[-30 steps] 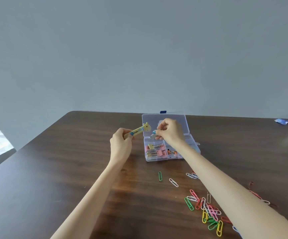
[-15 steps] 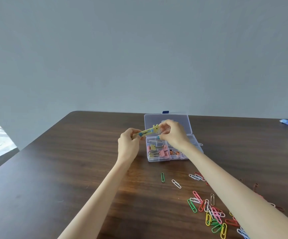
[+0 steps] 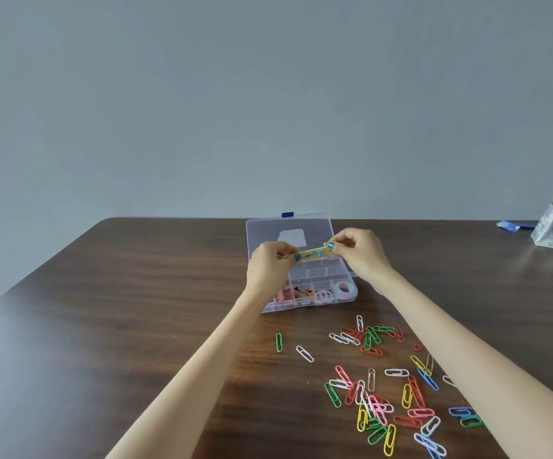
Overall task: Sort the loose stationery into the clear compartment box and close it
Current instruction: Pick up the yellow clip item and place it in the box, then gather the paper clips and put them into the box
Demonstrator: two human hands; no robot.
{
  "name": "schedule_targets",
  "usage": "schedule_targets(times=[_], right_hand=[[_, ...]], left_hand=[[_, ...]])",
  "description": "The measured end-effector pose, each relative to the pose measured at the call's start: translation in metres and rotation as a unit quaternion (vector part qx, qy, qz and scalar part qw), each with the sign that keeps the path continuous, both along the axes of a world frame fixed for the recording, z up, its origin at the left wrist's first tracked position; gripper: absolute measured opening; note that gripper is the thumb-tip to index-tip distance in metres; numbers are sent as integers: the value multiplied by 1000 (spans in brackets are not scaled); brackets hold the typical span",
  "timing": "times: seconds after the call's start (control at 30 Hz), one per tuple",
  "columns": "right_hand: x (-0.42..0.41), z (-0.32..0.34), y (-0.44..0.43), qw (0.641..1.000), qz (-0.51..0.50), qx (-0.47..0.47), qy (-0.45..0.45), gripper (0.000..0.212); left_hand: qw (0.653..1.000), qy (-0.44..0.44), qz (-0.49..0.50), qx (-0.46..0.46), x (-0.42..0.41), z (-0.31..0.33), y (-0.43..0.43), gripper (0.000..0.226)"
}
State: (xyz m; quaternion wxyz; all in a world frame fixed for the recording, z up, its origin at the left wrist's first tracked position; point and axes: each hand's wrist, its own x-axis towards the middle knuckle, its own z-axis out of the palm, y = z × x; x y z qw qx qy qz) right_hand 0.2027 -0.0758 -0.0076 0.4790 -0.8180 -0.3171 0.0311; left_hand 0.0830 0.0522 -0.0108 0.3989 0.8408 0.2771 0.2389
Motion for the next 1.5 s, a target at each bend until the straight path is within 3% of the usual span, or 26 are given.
schedule_targets(times=[0.2,0.43,0.87,1.03,1.27,1.5], right_hand=[[13,-11,-3,998,-18,-38,-52,5],[13,-16,0,989,11,-97,-116,6],[9,-18,1,981,-28,-123,-146,11],[-1,-12,-10,977,12,-98,-189,10],[-26,-7,-44,982,71,-43,-167,8],[-45,-7,-88,970,125,-143,-148,10]], left_hand=[[990,49,17,131,11,-6,-4,19],[981,71,14,182,10,-8,-2,10],[977,70,14,200,9,-7,-2,9],[983,13,19,183,4,-10,-7,4],[985,-55,-44,156,-19,-6,-32,2],[981,-47,-85,170,-46,-13,-65,3]])
